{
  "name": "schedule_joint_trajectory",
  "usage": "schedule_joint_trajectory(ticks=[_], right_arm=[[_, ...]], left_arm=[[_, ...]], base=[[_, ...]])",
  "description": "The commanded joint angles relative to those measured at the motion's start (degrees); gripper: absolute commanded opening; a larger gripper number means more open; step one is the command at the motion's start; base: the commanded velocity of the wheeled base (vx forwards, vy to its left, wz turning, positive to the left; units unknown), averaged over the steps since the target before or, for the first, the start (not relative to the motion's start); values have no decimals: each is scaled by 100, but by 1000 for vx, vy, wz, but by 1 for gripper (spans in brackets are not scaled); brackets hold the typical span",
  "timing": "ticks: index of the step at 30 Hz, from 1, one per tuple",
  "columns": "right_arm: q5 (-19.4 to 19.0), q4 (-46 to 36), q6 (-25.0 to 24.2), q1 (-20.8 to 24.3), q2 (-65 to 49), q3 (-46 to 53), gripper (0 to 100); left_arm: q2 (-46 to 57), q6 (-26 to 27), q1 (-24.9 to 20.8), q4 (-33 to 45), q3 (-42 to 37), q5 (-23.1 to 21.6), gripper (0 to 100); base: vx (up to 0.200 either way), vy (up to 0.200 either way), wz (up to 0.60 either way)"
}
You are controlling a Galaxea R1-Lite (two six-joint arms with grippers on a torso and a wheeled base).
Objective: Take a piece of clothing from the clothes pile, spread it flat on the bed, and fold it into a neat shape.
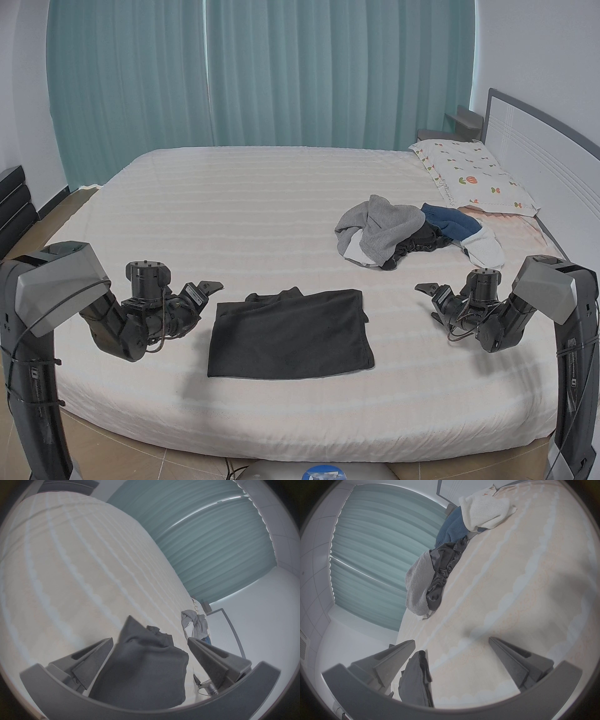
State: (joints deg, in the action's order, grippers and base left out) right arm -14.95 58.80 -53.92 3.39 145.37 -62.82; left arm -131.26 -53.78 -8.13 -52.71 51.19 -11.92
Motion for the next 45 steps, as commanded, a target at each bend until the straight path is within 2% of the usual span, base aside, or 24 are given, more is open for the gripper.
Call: schedule_joint_trajectory(ticks=[1,6,9,10,12,26,27,32,38,42,45], right_arm=[[0,36,4,39,17,33,100],[27,36,4,39,17,59,100],[132,36,4,48,17,50,100],[185,44,13,92,53,50,100],[247,62,13,118,79,42,100],[308,115,31,127,97,50,100],[308,115,31,127,97,50,100],[308,123,22,153,70,50,100],[352,132,13,505,35,24,100],[871,220,66,865,70,-29,100],[976,220,136,971,70,-55,100]], left_arm=[[-946,360,-154,51,919,138,100],[-1262,518,-294,77,1324,296,100],[-1420,729,-294,51,1429,603,100],[-1578,835,-303,33,1570,911,100],[-1649,852,-312,51,1684,1122,100],[-1675,817,-329,42,1807,1201,100],[-1675,817,-329,42,1816,1201,0],[-1666,738,-321,24,1842,1263,0],[-1772,632,-321,24,2071,1807,0],[-1763,624,-321,24,2000,1983,0],[-1763,624,-329,24,1974,2027,0]], base=[[0,0,0],[0,0,0],[0,0,0],[0,0,0],[0,0,0],[0,0,0],[0,0,0],[0,0,0],[0,0,0],[0,0,0],[0,0,0]])
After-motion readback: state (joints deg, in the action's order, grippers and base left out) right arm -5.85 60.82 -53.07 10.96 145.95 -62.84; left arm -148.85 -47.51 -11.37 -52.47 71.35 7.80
